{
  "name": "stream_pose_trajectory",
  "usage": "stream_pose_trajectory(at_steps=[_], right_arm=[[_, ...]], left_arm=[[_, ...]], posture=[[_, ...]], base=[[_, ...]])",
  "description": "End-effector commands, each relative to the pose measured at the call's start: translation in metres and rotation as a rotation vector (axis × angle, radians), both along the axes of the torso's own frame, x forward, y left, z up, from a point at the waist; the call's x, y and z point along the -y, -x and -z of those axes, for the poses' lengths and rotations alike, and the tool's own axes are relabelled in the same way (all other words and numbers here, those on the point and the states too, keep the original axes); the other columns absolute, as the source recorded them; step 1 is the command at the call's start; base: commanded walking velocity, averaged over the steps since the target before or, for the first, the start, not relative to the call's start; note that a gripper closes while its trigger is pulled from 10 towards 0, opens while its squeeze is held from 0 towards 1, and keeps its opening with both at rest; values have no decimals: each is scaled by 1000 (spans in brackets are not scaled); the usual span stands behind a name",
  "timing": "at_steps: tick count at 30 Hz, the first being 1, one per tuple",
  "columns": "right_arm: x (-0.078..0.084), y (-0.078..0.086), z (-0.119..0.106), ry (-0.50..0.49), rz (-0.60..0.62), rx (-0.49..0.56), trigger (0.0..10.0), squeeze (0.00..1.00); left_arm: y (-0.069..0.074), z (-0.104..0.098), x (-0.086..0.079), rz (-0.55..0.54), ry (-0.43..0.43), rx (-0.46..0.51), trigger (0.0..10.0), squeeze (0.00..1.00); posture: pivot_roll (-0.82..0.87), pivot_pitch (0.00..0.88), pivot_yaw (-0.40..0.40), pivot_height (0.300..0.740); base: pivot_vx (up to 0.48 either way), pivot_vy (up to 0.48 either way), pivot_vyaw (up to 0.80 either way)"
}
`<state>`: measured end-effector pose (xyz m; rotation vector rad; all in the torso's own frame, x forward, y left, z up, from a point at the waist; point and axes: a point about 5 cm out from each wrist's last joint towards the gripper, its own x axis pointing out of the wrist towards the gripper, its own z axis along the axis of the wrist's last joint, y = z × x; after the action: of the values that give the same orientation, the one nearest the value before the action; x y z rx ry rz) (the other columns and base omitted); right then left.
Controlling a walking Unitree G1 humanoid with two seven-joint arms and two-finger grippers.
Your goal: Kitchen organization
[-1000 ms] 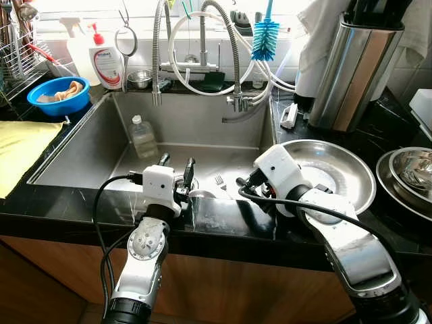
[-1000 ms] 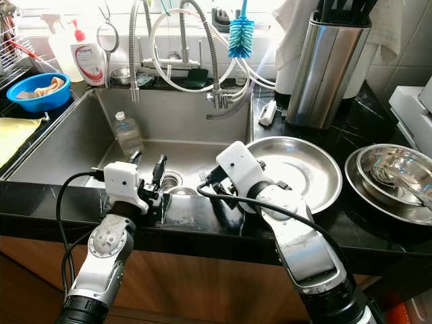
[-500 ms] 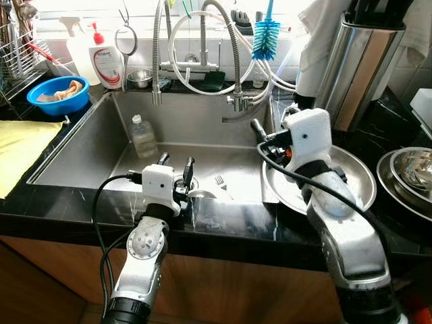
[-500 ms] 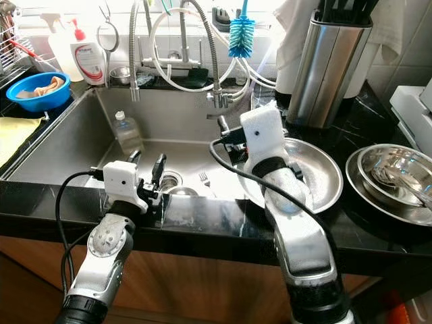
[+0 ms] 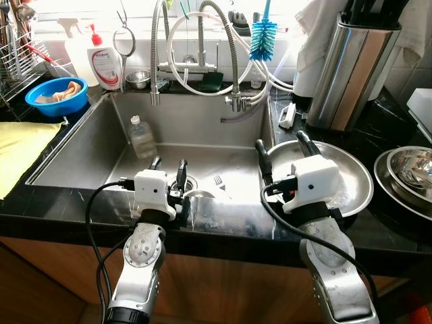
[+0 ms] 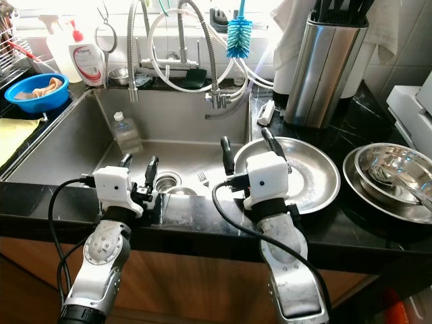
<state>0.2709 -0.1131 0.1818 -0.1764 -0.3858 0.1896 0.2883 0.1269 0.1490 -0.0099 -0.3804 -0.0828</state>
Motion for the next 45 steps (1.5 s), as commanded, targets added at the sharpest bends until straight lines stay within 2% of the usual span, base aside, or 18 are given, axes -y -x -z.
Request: stream_pose_trajectory(at_steps=[1,5,11,20,36,45], right_arm=[[-1,0,3,0,-4,1,10000,0],[0,-4,0,-4,10,36,10000,0],[1,-3,7,-25,18,23,10000,0],[3,-4,11,-16,52,27,10000,0],[-4,-6,5,11,29,68,10000,0],[-2,-7,6,11,39,63,10000,0]], left_arm=[[3,-8,-4,-25,18,27,10000,0],[11,-23,-3,-37,14,86,10000,0],[18,-12,-4,-49,11,46,10000,0],[12,-11,-7,-72,30,37,10000,0],[8,-16,-2,-63,31,55,10000,0],[7,-17,-2,-60,28,58,10000,0]], posture=[[-145,0,22,740],[-127,0,6,740],[-118,0,-5,740],[-138,0,4,740],[-127,0,-2,740],[-131,0,2,740]], base=[[0,0,0],[0,0,0],[0,0,0],[0,0,-433],[-15,0,0],[-84,0,0]])
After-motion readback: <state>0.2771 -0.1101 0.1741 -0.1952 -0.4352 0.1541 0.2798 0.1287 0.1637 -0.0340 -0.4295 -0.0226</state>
